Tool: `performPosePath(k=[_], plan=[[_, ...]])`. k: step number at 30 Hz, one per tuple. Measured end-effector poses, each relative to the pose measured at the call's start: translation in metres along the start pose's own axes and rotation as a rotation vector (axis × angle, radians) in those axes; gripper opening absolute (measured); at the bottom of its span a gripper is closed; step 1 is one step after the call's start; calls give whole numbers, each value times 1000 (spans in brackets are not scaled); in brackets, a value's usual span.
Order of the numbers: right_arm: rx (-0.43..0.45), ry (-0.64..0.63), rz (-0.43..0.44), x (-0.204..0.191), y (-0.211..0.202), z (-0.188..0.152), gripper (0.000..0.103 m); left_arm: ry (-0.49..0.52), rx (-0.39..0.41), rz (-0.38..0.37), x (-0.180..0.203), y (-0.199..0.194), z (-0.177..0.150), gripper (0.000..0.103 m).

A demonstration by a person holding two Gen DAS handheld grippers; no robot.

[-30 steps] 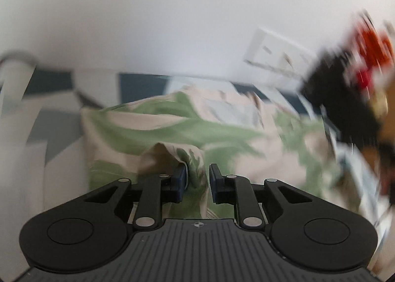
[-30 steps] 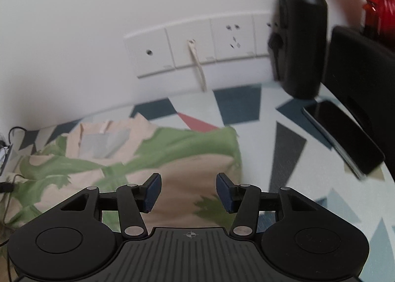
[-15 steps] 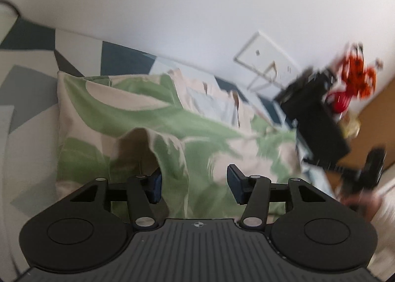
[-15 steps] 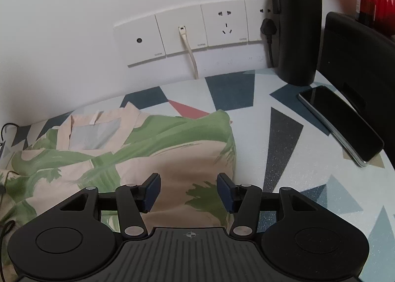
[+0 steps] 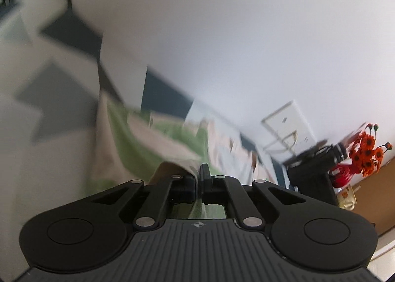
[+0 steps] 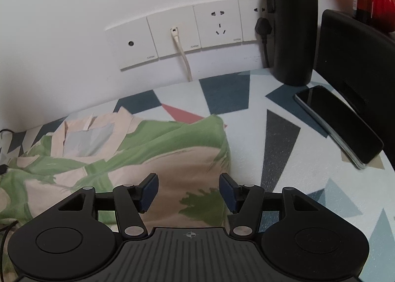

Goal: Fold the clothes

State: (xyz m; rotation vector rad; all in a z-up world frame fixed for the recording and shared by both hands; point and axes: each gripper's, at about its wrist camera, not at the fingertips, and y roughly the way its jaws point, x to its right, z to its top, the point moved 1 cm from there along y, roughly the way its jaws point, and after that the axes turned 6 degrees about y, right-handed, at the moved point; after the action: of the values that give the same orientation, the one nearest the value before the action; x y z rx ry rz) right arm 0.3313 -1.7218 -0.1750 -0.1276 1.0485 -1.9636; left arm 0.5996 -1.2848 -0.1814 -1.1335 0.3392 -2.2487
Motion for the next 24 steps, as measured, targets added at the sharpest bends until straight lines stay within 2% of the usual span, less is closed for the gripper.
performPosePath(k=[2, 11, 16, 17, 20, 24], plan=[[5, -1, -3, 0, 3, 3, 52, 12, 28, 24, -2, -6, 1, 4], [48, 11, -20, 5, 29, 30, 52, 39, 13, 71, -5, 2, 4, 4], [45, -106, -17, -6, 49, 43, 51, 74, 7, 86, 0, 3, 5, 4], [37, -136, -16, -9, 53, 44, 48, 81, 6, 89, 1, 4, 5, 4], [-9, -196, -43, -14, 68, 45, 6, 96, 30, 78, 5, -6, 6, 4], [120, -101, -28, -6, 59, 57, 5, 104, 63, 64, 7, -18, 11, 4]])
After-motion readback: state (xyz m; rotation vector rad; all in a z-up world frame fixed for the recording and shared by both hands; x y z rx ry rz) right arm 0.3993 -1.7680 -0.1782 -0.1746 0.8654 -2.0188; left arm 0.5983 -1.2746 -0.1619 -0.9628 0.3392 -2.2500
